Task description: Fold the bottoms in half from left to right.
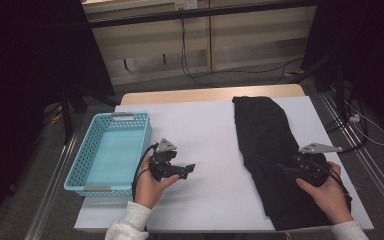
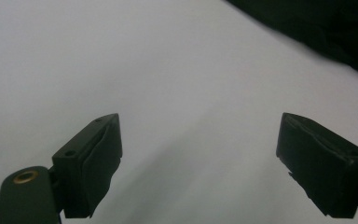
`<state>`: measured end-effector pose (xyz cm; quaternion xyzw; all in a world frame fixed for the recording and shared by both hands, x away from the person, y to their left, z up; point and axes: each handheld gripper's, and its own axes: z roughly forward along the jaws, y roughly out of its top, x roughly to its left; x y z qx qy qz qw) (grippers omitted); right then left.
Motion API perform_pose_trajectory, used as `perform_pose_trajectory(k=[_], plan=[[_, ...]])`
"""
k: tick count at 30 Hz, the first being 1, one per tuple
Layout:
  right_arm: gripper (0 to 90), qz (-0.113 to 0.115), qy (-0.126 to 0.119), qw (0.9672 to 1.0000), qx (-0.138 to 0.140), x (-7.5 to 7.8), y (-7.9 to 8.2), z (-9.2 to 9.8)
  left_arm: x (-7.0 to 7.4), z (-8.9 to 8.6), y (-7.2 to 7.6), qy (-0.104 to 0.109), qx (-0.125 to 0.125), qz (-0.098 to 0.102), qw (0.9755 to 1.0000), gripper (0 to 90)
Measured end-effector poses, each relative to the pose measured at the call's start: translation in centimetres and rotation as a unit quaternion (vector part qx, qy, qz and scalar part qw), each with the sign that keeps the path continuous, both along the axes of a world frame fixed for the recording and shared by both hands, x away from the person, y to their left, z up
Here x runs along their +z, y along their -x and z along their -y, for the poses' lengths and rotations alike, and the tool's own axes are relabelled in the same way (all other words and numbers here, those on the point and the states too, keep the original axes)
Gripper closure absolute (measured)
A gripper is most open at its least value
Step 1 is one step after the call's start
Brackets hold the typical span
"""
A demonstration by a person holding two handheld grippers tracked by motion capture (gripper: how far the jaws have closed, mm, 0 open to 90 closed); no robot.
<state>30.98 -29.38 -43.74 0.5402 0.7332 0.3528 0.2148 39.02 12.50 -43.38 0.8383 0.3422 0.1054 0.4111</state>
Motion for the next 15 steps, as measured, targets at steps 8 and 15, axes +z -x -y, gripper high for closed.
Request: perform_pose_trajectory(k=[8, 15], plan=[[24.7, 0.006, -0.005, 0.9999, -0.01, 0.0, -2.6, -1.6, -0.2, -0.5, 0.1, 0.003, 0.003, -0.004, 1.0, 13.1], [20.2, -0.003, -0.011, 0.9999, -0.013, 0.0, -4.8, -2.5, -0.3, -0.5, 0.2, 0.007, -0.001, -0.007, 1.0, 12.5]])
